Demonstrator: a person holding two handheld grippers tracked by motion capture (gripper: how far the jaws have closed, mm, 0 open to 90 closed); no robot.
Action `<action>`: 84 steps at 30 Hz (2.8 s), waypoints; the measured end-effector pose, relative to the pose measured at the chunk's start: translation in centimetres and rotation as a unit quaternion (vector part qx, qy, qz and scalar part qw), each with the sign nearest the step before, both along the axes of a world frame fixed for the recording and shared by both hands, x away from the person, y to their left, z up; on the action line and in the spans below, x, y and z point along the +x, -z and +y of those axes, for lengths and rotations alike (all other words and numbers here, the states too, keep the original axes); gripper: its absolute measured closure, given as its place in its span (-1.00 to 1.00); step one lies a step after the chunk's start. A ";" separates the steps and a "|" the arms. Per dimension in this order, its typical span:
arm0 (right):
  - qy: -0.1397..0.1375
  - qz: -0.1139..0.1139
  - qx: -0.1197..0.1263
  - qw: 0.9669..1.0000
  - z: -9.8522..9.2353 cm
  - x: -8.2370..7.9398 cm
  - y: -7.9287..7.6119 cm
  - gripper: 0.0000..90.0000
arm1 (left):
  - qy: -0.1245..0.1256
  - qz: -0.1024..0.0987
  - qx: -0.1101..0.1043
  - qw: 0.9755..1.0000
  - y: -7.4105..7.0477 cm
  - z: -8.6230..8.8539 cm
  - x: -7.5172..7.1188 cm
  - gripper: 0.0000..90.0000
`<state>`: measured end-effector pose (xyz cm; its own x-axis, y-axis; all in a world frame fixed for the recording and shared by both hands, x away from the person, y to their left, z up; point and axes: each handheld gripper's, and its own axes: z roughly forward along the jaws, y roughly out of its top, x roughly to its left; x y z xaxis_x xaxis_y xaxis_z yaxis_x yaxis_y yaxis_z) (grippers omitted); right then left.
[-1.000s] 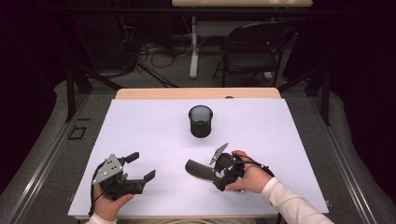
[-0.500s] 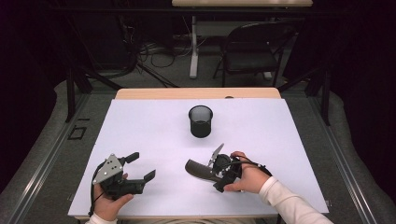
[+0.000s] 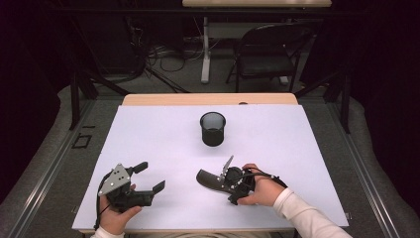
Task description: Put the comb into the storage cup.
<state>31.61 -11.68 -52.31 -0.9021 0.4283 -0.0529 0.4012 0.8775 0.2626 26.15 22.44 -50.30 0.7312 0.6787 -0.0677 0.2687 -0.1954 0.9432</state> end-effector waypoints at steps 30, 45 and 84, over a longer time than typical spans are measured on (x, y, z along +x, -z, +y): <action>0.005 0.011 -0.016 1.000 0.2 0.4 0.4 0.47 | 0.000 0.000 0.001 1.000 0.1 0.0 0.1 -0.71; 0.003 0.017 -0.015 1.000 0.2 0.5 0.5 0.57 | -0.002 0.001 0.002 1.000 0.1 0.0 0.0 -0.71; 0.019 0.016 0.002 1.000 -0.1 0.5 0.0 0.61 | 0.000 0.003 0.003 1.000 0.2 0.0 0.1 -0.71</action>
<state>32.11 -11.77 -52.33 -0.8860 0.4631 -0.0229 0.4432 0.8603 0.2520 26.22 22.40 -50.47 0.7307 0.6793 -0.0680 0.2740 -0.2007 0.9405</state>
